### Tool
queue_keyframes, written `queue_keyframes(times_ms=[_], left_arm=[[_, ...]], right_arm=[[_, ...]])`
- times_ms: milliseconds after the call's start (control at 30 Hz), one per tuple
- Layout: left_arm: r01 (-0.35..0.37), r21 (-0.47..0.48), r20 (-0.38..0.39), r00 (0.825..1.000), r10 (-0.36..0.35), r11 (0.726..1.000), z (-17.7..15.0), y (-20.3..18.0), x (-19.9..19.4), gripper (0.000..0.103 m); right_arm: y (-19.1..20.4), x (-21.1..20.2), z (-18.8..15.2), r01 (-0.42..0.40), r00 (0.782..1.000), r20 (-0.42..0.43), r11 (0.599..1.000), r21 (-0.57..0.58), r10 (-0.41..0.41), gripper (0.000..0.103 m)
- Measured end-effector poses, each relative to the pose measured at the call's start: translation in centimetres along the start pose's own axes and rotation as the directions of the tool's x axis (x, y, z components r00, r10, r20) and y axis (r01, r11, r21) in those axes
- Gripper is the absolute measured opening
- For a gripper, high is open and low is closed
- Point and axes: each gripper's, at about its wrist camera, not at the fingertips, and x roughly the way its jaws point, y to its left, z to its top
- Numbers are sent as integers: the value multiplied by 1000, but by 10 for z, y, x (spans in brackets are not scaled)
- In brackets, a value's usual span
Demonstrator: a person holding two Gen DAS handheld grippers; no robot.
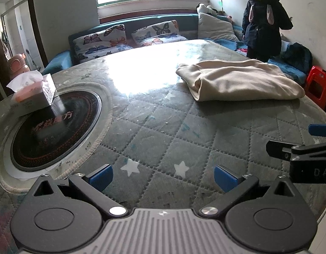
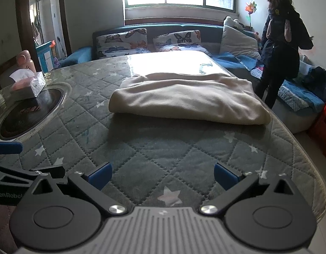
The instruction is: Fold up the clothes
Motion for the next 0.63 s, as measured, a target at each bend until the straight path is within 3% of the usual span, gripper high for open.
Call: queue_keyframes(times_ms=[633], left_arm=[[-4,26,13,1000,4,1000,2,-2,3,103]], right_arm=[[-1,3,-1,6,1000,-9,1000,4,-6,103]])
